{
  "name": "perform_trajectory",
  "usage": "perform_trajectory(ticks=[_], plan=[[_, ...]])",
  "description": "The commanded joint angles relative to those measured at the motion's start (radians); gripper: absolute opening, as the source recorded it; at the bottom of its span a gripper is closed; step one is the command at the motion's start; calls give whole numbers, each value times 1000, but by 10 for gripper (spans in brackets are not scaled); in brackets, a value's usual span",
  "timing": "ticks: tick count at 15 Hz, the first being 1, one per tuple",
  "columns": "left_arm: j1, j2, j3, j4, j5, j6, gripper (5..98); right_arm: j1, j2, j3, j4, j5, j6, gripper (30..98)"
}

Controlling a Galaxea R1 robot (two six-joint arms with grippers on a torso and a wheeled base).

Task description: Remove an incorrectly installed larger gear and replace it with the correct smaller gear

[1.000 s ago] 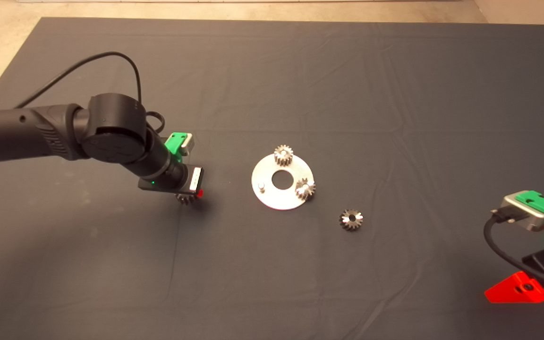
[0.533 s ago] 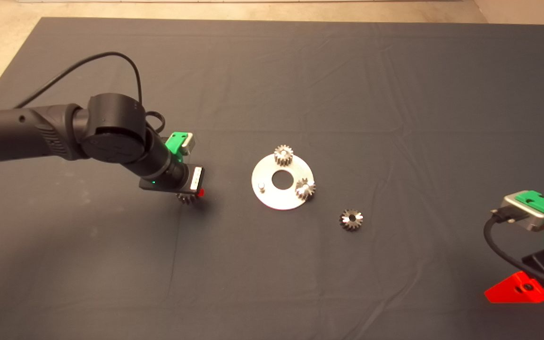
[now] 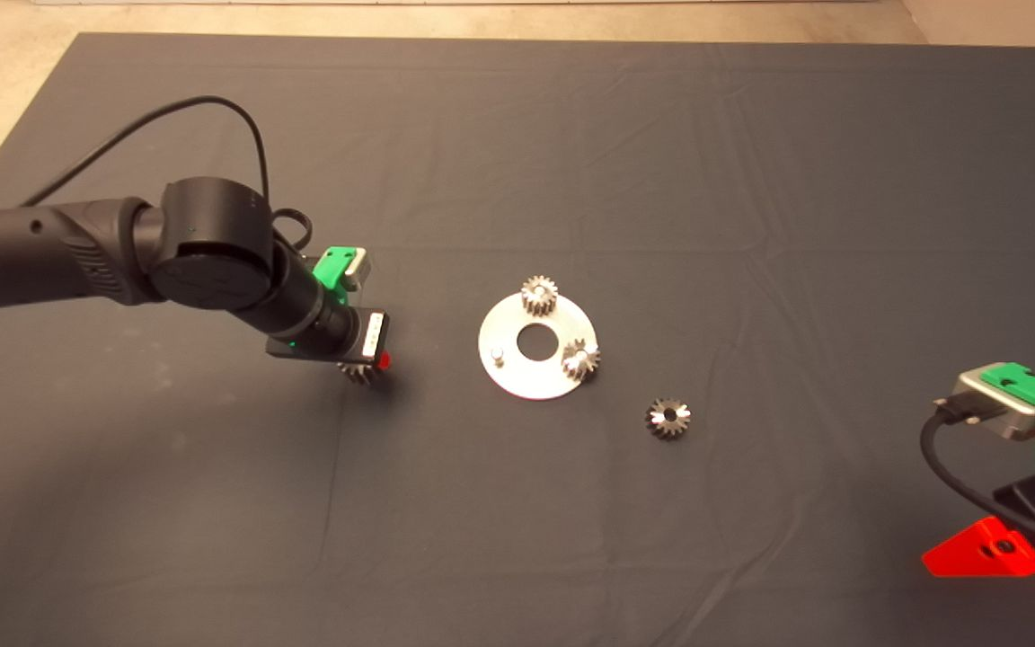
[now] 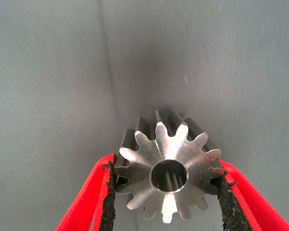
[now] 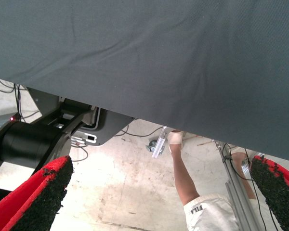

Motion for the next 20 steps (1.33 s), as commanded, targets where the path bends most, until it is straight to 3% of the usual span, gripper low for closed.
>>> perform_trajectory(ticks=[1,15,20], plan=[[-16,-7,4,16,-5,4,467,11,3,2,17,-120,6,978],[-24,-75,16,15,-21,4,634,12,5,2,15,-120,5,978],[-29,-143,96,10,-17,-2,719,12,6,0,16,-117,4,978]])
